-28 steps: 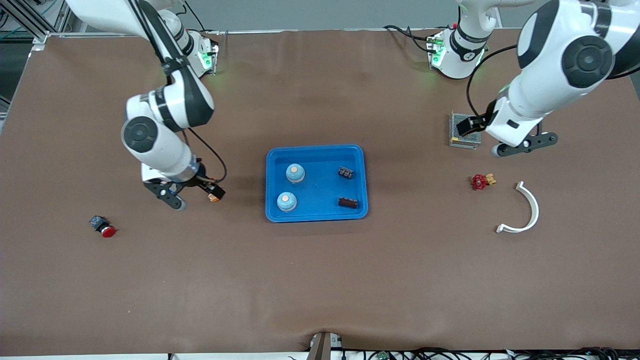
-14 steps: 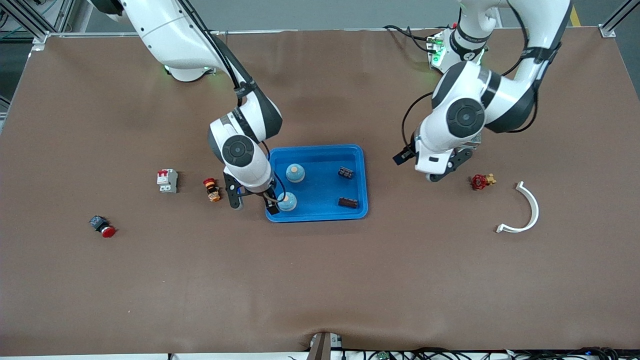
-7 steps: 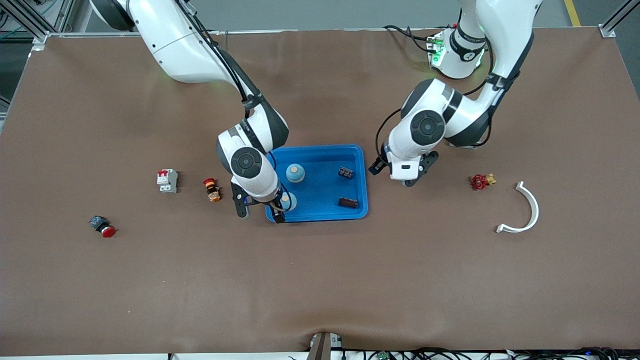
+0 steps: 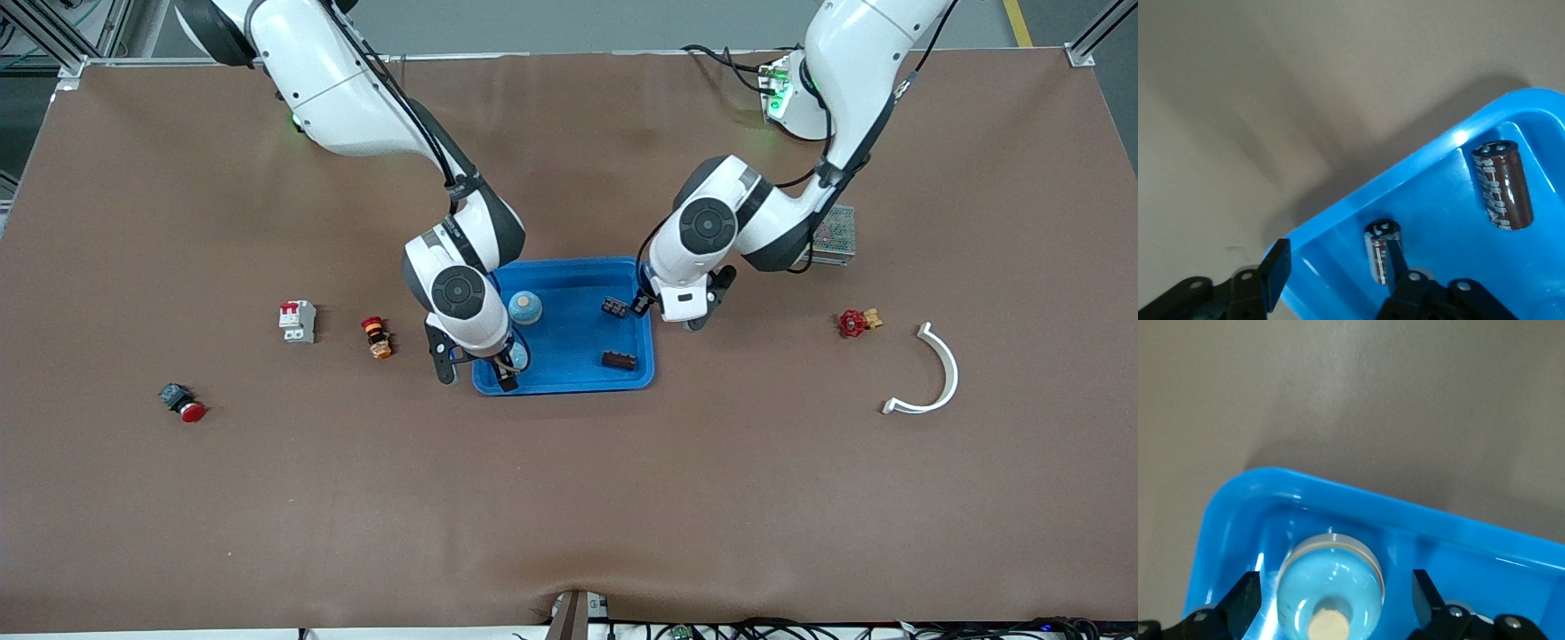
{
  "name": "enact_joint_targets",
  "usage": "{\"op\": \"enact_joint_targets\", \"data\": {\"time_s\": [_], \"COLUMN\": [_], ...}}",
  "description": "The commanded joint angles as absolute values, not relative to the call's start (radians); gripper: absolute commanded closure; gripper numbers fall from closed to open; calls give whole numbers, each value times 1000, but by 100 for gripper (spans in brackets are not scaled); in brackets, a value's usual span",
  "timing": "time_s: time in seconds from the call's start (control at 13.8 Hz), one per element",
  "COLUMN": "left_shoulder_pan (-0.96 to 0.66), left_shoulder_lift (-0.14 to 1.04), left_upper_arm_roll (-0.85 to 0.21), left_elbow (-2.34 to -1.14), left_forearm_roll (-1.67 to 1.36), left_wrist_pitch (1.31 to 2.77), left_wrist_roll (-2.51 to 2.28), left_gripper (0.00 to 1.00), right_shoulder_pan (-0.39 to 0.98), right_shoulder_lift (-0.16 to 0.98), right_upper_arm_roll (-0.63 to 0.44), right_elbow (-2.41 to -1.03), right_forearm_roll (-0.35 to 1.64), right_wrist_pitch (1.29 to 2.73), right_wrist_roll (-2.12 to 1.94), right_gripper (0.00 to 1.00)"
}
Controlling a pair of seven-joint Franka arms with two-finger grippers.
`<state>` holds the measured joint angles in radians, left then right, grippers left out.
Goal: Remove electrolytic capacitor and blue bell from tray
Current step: 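Grasp a blue bell with the right gripper while the left gripper grasps a capacitor, then carry the bell with the right gripper while the left gripper lifts the capacitor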
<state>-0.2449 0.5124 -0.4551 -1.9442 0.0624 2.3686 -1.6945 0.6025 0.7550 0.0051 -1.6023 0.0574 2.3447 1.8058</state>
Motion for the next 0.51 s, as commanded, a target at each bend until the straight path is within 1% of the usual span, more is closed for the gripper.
{"op": "enact_joint_targets", "data": {"time_s": [0.0, 0.07, 0.14, 0.36, 0.43], "left_shoulder_pan": [-282, -290, -293, -304, -316], "left_shoulder_lift": [567, 584, 600, 640, 652], "left_upper_arm_roll": [-453, -451, -451, -451, -451], "left_elbow": [-1889, -1873, -1864, -1838, -1830], "left_forearm_roll": [106, 121, 147, 218, 227], "left_wrist_pitch": [2390, 2399, 2408, 2427, 2430], "left_wrist_roll": [-1804, -1845, -1885, -1986, -2009], "left_gripper": [39, 39, 40, 43, 43], "right_shoulder_pan": [624, 624, 623, 606, 603], "right_shoulder_lift": [773, 773, 773, 766, 762], "right_upper_arm_roll": [-5, -5, -5, -3, -3], "right_elbow": [-1571, -1569, -1568, -1531, -1514], "right_forearm_roll": [54, 57, 63, 72, 71], "right_wrist_pitch": [2341, 2341, 2341, 2323, 2286], "right_wrist_roll": [1819, 1822, 1824, 1807, 1802], "right_gripper": [31, 83, 100, 100, 100]}}
